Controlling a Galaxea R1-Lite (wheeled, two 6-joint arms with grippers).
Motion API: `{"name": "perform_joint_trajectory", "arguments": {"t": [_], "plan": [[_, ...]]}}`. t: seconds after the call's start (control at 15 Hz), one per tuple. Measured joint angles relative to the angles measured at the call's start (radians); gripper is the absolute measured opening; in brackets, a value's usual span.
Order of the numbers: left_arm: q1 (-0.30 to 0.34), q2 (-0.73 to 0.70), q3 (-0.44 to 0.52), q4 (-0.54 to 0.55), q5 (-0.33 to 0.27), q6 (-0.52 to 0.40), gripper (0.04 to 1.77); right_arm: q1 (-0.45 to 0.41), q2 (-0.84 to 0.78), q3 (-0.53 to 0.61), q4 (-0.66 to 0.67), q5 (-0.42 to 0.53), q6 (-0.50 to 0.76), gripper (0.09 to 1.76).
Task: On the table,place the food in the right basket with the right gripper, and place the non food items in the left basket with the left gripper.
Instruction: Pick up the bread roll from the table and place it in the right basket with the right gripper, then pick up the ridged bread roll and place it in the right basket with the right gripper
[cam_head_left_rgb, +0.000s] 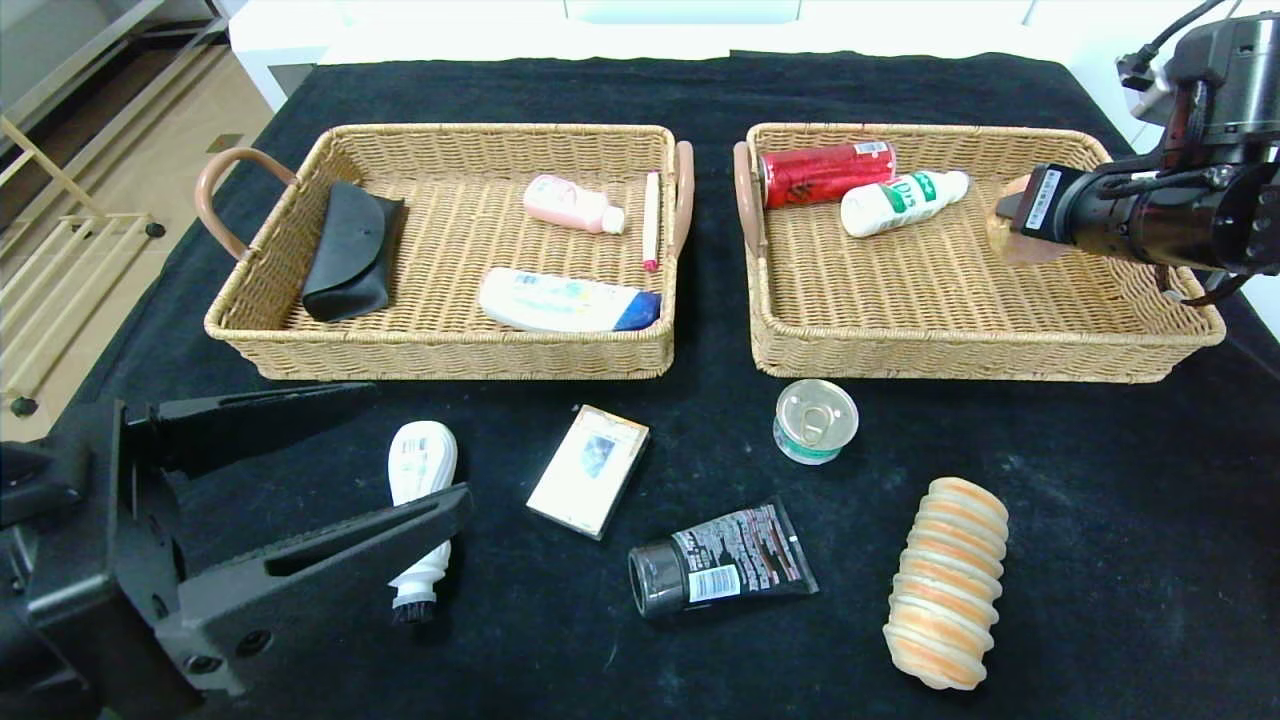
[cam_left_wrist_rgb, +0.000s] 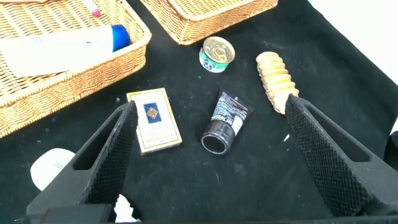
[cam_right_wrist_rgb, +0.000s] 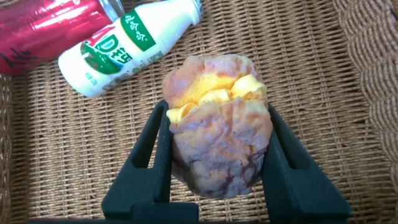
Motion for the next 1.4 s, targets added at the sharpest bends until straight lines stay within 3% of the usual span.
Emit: {"name": "perform_joint_trajectory", "arguments": {"t": [0.2, 0.47, 0.73, 1.2, 1.4], "plan": [[0.000, 0.000, 0.000, 0.000, 0.000, 0.001, 1.72, 0.000, 0.002, 0.004, 0.002, 0.002, 0.000, 0.86], [0.000, 0.000, 0.002, 0.000, 0.000, 0.001, 1.72, 0.000, 0.001, 0.011, 0.003, 0.000, 0.000, 1.21], [-0.001, 0.001, 0.004, 0.001, 0.000, 0.001, 1.72, 0.005, -0.012, 0.021, 0.012, 0.000, -0.002, 1.41], [-0.001, 0.002, 0.005, 0.001, 0.000, 0.002, 1.72, 0.013, -0.040, 0.043, 0.034, 0.000, -0.010, 1.59], [-0.001, 0.001, 0.004, 0.002, 0.000, 0.015, 1.72, 0.048, -0.080, 0.058, 0.118, -0.004, -0.008, 1.62]]}}
